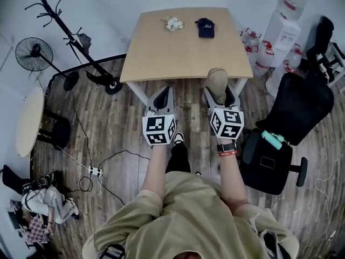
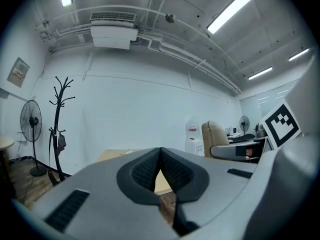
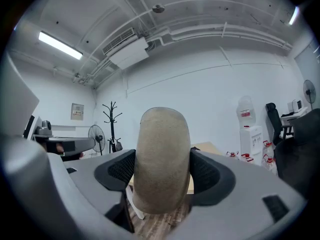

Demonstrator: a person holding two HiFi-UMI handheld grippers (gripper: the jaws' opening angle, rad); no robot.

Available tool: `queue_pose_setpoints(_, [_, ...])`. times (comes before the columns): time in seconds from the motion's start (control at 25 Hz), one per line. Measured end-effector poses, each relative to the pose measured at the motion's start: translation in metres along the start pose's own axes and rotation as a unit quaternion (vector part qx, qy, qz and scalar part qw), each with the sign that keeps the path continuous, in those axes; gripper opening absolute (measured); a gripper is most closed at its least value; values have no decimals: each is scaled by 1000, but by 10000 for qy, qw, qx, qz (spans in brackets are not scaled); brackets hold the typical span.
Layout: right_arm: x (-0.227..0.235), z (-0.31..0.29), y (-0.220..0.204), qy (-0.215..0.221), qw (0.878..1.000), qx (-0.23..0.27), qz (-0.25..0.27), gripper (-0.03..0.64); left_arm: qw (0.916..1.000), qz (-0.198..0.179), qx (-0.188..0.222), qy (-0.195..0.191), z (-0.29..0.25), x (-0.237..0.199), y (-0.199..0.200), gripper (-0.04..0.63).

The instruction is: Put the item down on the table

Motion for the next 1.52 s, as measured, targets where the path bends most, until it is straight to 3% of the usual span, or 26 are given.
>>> queue_pose_setpoints(0.32, [14, -105, 1, -83, 9992, -87, 379, 350, 10000, 24, 28, -73, -97, -55, -9, 23])
queue_pose_setpoints(0.84, [12, -303, 20, -38, 9994, -316, 169, 350, 9996, 67, -111, -258, -263, -168, 22, 23])
queue_pose_setpoints(1.36, [23, -421, 14, -282, 9982, -526, 49, 350, 9975, 164, -371, -582, -376, -231, 20, 23])
queue_pose_setpoints(1.52, [18, -443, 13, -306, 9979, -564, 91, 350, 9945, 467, -370, -862, -391, -245, 18, 23])
Point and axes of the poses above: the fingertips, and each gripper's own axes: z backward along the fingers, x to its right, y out of its top, the point moved 5 cm from there along z, backward along the fingers, and after that the axes turned 6 degrees about z, right-handed, at the moved point
